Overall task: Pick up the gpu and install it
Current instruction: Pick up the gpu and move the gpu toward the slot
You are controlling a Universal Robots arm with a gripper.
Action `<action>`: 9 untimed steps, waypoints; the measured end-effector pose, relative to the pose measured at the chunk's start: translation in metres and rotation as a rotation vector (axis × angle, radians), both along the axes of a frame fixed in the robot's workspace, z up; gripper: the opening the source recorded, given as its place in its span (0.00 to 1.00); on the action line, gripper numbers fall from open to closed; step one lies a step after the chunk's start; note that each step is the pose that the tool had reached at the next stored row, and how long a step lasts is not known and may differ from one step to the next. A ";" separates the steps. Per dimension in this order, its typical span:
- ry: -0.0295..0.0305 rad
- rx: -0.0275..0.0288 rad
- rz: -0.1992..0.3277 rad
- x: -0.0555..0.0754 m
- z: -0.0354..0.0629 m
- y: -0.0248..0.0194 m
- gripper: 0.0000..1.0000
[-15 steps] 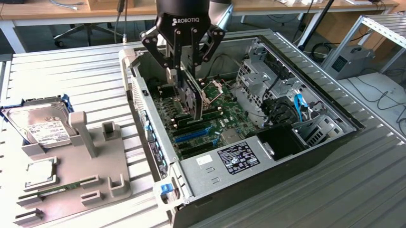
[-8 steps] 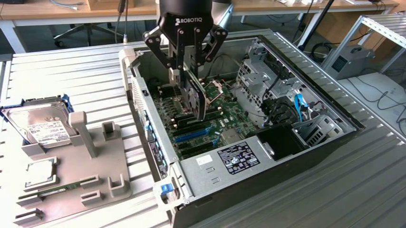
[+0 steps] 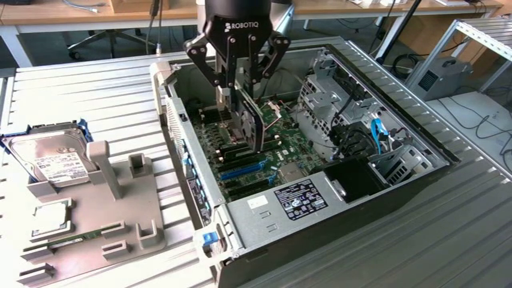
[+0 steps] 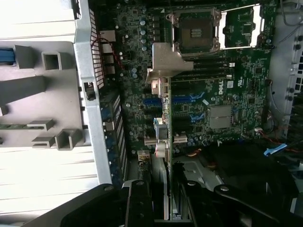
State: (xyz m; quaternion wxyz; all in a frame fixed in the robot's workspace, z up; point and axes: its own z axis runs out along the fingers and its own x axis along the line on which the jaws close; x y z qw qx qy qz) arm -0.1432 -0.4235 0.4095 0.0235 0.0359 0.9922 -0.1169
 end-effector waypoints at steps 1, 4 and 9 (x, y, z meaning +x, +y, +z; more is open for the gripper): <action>0.0001 -0.0025 0.000 0.000 0.0000 0.0000 0.29; 0.0000 -0.0095 0.000 0.002 0.0000 0.0002 0.29; 0.0000 -0.0210 0.000 0.004 -0.0001 0.0004 0.29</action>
